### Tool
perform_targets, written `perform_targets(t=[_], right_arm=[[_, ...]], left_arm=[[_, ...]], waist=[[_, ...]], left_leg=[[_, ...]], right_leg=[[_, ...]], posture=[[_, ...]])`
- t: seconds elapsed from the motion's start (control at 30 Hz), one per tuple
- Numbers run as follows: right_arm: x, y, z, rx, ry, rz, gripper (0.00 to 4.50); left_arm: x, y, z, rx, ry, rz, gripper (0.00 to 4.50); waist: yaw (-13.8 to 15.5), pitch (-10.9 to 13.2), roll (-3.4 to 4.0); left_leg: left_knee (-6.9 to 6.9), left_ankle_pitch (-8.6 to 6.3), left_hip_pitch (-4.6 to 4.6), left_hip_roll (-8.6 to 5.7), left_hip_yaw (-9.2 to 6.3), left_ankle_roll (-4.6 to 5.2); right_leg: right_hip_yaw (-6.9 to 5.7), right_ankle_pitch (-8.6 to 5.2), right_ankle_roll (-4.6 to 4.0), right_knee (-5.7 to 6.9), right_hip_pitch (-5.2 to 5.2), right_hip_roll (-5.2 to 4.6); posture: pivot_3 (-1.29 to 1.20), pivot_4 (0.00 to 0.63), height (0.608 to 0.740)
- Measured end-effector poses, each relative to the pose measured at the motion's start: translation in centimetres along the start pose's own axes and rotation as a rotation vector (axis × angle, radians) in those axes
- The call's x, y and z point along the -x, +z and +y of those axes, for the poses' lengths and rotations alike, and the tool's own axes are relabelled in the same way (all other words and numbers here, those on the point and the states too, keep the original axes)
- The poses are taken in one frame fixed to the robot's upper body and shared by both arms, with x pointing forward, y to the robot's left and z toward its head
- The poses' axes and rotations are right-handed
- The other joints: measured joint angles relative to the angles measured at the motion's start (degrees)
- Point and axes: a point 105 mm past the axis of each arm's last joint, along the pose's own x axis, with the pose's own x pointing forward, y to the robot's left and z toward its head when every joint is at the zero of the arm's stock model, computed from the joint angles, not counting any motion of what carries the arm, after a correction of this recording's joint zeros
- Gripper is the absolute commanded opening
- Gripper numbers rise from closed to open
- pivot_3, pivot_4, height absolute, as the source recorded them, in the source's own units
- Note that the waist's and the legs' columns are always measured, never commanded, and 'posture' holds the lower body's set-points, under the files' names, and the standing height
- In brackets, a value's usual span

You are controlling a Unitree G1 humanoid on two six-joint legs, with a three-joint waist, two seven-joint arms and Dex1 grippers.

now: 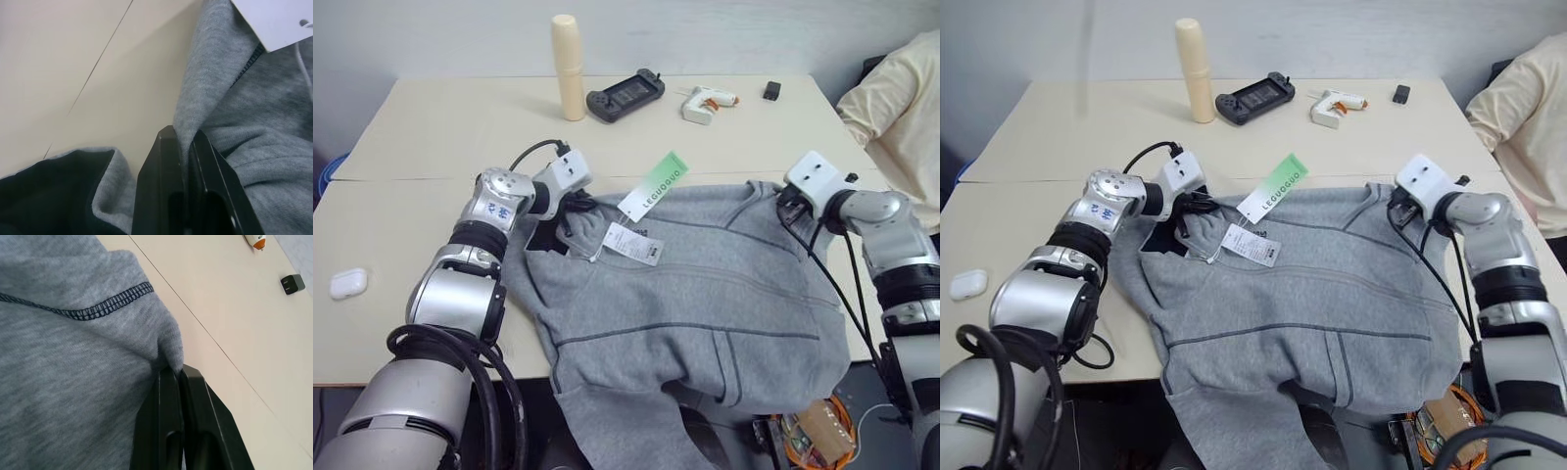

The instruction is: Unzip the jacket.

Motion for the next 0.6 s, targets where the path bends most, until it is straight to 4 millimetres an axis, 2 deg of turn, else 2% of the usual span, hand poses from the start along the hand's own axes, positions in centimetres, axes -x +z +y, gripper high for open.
perform_targets(t=[0.2, 0.23, 0.3, 0.37, 0.47, 0.6], right_arm=[[-0.5, -0.8, -0.3, 0.005, -0.005, 0.051, 0.0], [-0.5, -0.8, -0.2, 0.004, 0.006, 0.052, 0.0], [-0.4, -1.0, 0.0, 0.0, 0.029, 0.058, 0.46], [0.3, -2.1, -0.4, -0.008, 0.037, 0.093, 1.03], [1.3, -3.2, -1.0, -0.012, 0.03, 0.128, 2.05], [1.3, -2.9, -1.0, 0.01, 0.03, 0.122, 3.52]], left_arm=[[-0.5, 0.1, -0.5, 0.013, -0.01, -0.013, 0.04], [-0.5, 0.1, -0.5, 0.016, -0.01, -0.012, 0.26], [-0.5, 0.0, -0.5, 0.031, -0.011, -0.011, 0.76], [0.0, -0.4, -0.3, 0.05, -0.011, 0.0, 1.41], [1.2, -1.4, 0.4, 0.075, -0.002, 0.019, 2.34], [1.6, -1.4, 0.6, 0.063, -0.007, 0.018, 3.69]], waist=[[0.2, 0.0, 0.0], [0.1, 0.0, 0.0], [0.1, 0.0, 0.0], [0.2, 0.0, 0.0], [0.1, 0.0, 0.0], [0.1, 0.0, 0.0]], left_leg=[[-0.01, 0.0, -0.01, -0.01, 0.02, 0.0], [-0.01, 0.01, -0.01, -0.01, 0.04, 0.01], [-0.01, 0.01, 0.0, 0.0, 0.03, 0.0], [-0.02, 0.01, -0.02, 0.0, 0.02, 0.0], [-0.02, 0.0, 0.0, 0.0, 0.06, 0.0], [-0.02, 0.01, 0.03, 0.02, 0.07, 0.0]], right_leg=[[0.0, 0.0, 0.0, 0.0, 0.0, -0.02], [0.01, 0.0, 0.0, 0.0, -0.01, -0.01], [0.01, 0.0, 0.0, 0.01, -0.01, 0.01], [-0.02, 0.0, 0.0, 0.0, -0.01, 0.0], [0.01, 0.0, 0.0, 0.0, -0.01, 0.01], [0.02, 0.0, 0.0, 0.03, -0.01, 0.02]], posture=[[0.0, 0.15, 0.74], [0.0, 0.15, 0.74], [0.0, 0.15, 0.74], [0.0, 0.15, 0.74], [0.0, 0.15, 0.74], [0.0, 0.15, 0.74]])
